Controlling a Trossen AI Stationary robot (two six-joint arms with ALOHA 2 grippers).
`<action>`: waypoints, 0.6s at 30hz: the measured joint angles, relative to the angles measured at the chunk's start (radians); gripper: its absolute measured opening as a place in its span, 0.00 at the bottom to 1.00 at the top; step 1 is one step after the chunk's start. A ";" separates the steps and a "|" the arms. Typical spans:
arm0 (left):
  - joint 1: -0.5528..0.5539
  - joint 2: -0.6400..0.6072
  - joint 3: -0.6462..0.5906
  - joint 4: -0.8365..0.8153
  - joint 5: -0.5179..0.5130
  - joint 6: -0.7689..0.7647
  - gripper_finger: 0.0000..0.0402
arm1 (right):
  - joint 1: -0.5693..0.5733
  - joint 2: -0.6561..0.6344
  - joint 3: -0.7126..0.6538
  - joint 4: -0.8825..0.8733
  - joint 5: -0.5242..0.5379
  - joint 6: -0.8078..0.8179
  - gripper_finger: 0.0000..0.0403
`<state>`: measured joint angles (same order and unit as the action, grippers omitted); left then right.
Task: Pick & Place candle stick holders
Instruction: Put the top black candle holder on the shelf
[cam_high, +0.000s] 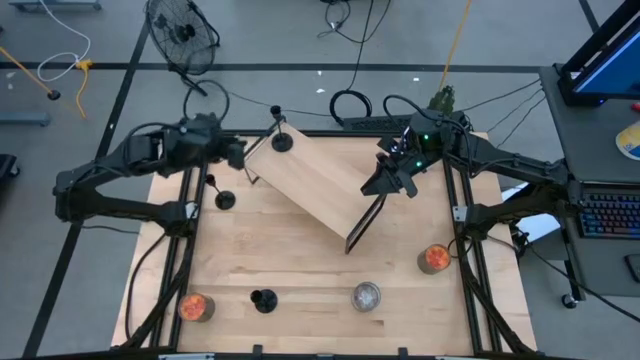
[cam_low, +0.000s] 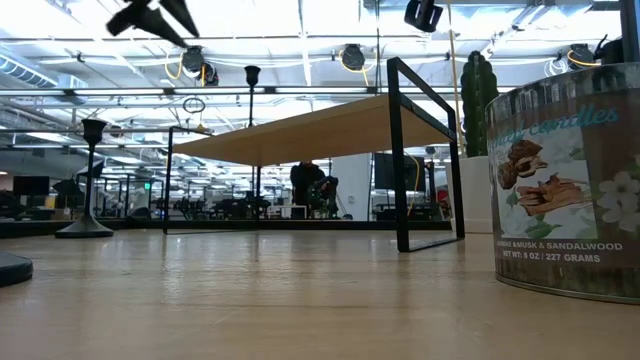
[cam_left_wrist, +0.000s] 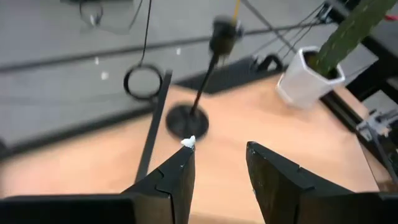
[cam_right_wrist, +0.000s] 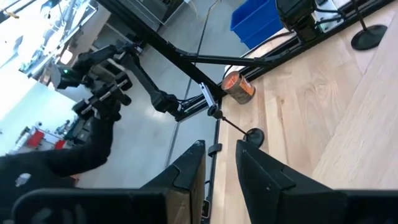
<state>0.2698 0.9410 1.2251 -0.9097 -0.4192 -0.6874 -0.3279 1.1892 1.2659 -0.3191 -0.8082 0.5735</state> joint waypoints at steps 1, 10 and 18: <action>-0.014 -0.007 0.000 -0.031 0.001 -0.035 0.37 | 0.000 0.000 0.000 0.000 -0.001 -0.014 0.21; -0.111 -0.016 0.009 -0.286 0.084 -0.241 0.37 | -0.013 -0.007 0.000 -0.041 -0.004 -0.205 0.21; -0.136 -0.014 0.009 -0.497 0.148 -0.378 0.37 | -0.089 -0.067 -0.026 -0.129 0.005 -0.328 0.21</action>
<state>0.1341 0.9272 1.2343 -1.4066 -0.2707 -1.0654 -0.4173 1.1227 1.2401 -0.4478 -0.8036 0.2459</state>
